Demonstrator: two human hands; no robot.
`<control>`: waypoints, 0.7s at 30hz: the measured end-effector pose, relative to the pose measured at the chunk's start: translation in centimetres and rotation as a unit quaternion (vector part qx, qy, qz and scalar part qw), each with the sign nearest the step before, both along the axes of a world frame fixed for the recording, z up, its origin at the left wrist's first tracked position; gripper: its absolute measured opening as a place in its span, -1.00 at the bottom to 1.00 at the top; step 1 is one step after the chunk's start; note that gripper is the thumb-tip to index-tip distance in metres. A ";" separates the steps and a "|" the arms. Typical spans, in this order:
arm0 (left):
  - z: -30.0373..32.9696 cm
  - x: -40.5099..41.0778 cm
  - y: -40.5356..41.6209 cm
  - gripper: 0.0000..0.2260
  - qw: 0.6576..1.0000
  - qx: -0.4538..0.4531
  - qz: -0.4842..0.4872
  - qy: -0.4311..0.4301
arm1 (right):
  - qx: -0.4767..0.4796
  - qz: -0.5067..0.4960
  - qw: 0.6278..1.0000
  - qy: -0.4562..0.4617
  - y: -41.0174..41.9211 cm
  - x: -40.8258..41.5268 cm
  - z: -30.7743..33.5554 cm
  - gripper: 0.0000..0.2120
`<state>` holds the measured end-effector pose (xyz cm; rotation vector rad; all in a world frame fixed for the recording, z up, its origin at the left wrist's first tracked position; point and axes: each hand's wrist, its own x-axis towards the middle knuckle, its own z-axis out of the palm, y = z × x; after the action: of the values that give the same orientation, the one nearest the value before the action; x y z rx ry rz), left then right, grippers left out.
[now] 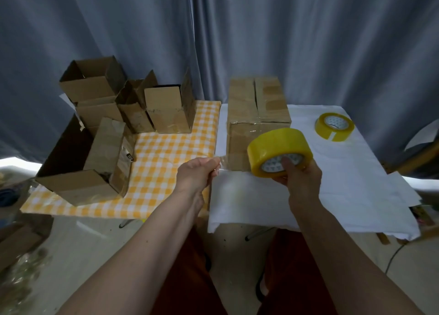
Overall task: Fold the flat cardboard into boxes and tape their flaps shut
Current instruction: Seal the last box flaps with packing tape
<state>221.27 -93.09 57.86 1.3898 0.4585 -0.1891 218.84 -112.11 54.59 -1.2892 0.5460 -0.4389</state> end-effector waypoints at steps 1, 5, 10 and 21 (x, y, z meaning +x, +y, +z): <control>0.0 0.0 0.1 -0.91 1.000 0.009 -0.002 -0.003 | -0.008 -0.006 1.000 0.002 -0.2 0.1 -0.2 -0.69; -0.5 -0.1 -0.1 -0.93 1.000 0.009 0.000 0.001 | -0.039 -0.021 0.999 0.006 -0.3 0.6 -0.5 -0.65; -0.4 0.4 0.6 -0.93 0.999 0.003 0.037 -0.005 | -0.137 -0.054 0.988 0.048 -0.9 1.0 -0.5 -0.72; 0.0 1.8 0.6 -0.92 1.000 0.003 0.017 -0.009 | 0.003 -0.038 0.997 0.061 -0.8 1.4 0.0 -0.87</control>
<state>223.06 -92.45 57.82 1.3874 0.4677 -0.1479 220.25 -112.96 54.63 -1.2986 0.7013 -0.4235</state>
